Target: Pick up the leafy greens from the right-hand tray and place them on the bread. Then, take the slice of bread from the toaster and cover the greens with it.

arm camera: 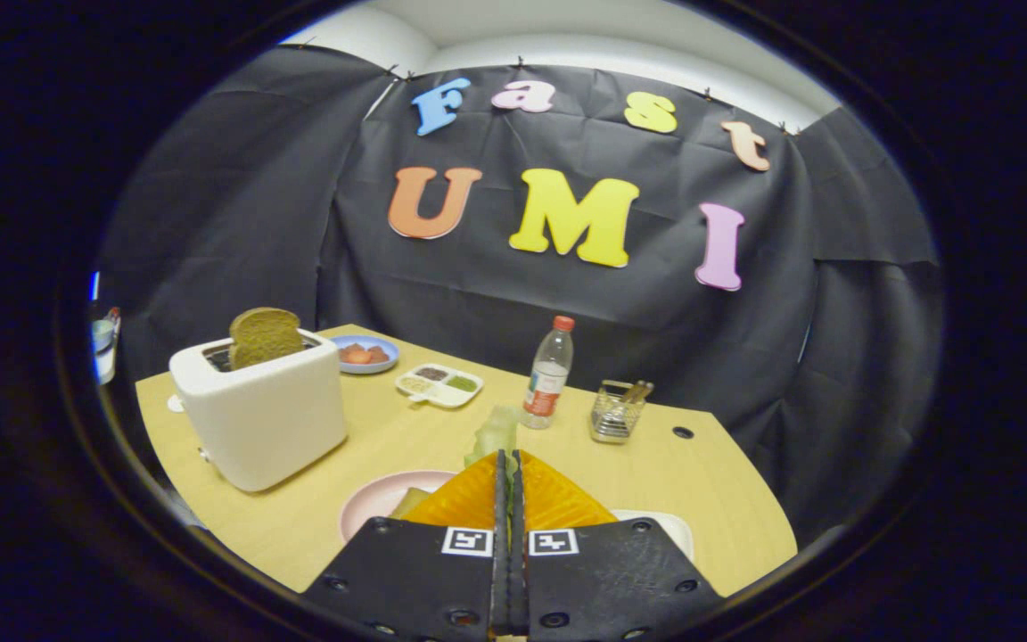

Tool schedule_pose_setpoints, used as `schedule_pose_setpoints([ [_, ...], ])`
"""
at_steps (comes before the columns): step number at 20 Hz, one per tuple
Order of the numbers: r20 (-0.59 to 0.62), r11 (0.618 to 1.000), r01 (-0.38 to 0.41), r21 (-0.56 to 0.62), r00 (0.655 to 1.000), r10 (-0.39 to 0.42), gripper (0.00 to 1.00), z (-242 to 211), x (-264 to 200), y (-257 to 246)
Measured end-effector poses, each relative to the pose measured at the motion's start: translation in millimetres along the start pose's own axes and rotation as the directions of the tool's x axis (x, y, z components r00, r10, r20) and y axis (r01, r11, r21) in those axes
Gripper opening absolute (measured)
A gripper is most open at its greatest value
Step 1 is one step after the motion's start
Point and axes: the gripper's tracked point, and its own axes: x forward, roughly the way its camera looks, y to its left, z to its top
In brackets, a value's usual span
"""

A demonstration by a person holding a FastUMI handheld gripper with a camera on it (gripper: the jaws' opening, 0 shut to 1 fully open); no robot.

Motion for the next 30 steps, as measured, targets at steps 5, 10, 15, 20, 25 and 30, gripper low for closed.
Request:
schedule_pose_setpoints([
  [5,-0.017,0.985,-0.162,0.064,0.986,0.164,0.00,-8.7,11.9,83.7],
  [10,-0.107,0.974,-0.148,0.170,0.980,0.168,0.00,-44.1,51.5,86.8],
  [15,-0.165,0.979,-0.045,0.199,0.983,0.079,0.00,-70.1,84.5,40.8],
  [20,-0.214,0.977,-0.007,0.213,0.975,0.054,0.01,-88.8,98.9,24.9],
  [25,-0.219,0.982,0.019,0.188,0.975,0.023,0.19,-87.7,97.2,18.0],
  [30,-0.174,0.984,0.045,0.170,0.985,-0.015,0.80,-57.8,73.3,10.2],
])
